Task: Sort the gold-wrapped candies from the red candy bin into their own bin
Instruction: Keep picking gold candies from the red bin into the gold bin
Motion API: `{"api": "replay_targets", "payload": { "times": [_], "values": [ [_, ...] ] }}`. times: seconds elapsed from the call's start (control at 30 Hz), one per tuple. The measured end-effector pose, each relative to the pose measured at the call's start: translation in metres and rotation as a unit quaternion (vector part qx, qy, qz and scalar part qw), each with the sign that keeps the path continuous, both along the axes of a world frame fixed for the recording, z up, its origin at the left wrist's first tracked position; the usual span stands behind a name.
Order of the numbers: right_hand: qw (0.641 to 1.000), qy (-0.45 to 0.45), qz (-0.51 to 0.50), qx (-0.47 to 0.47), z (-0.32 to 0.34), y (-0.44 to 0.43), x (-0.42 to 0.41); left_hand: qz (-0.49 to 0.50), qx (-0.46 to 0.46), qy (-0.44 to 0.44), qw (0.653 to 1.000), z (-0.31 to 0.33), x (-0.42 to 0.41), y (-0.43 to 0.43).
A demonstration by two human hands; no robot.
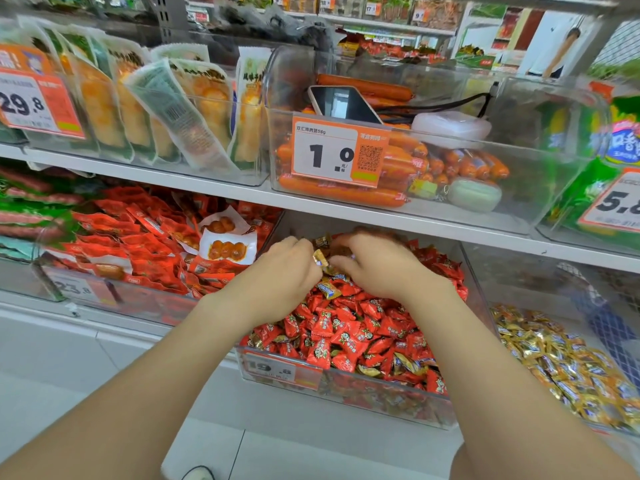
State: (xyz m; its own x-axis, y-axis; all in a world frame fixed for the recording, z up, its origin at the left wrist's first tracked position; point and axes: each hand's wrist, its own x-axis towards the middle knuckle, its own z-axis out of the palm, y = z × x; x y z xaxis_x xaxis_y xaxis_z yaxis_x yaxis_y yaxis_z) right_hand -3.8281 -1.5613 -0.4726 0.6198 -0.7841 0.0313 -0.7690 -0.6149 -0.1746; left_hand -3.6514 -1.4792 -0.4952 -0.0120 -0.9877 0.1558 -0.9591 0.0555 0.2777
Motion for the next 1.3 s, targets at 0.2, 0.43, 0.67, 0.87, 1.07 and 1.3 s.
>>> {"api": "replay_targets", "payload": {
  "times": [0.2,0.43,0.67,0.87,1.07,1.3],
  "values": [
    [0.991,0.083,0.066,0.087,-0.003,-0.012,0.005,-0.011,-0.031,-0.051,0.998,-0.002,0.006,0.000],
    [0.997,0.037,0.031,0.057,-0.008,-0.011,0.005,-0.001,-0.052,0.102,0.993,0.007,0.006,0.013],
    [0.987,-0.147,-0.061,0.028,-0.002,-0.003,-0.028,-0.073,0.035,0.056,0.995,0.010,0.009,0.021],
    [0.962,-0.235,-0.099,0.095,0.001,0.009,-0.046,-0.084,0.112,0.037,0.989,0.003,0.010,0.025],
    [0.972,-0.217,-0.080,0.034,-0.004,0.011,-0.054,-0.086,0.037,0.069,0.993,0.006,0.009,0.027],
    [0.980,-0.189,-0.064,-0.011,-0.002,0.012,-0.062,-0.088,-0.033,0.100,0.991,0.011,-0.002,0.018]
  ]
}}
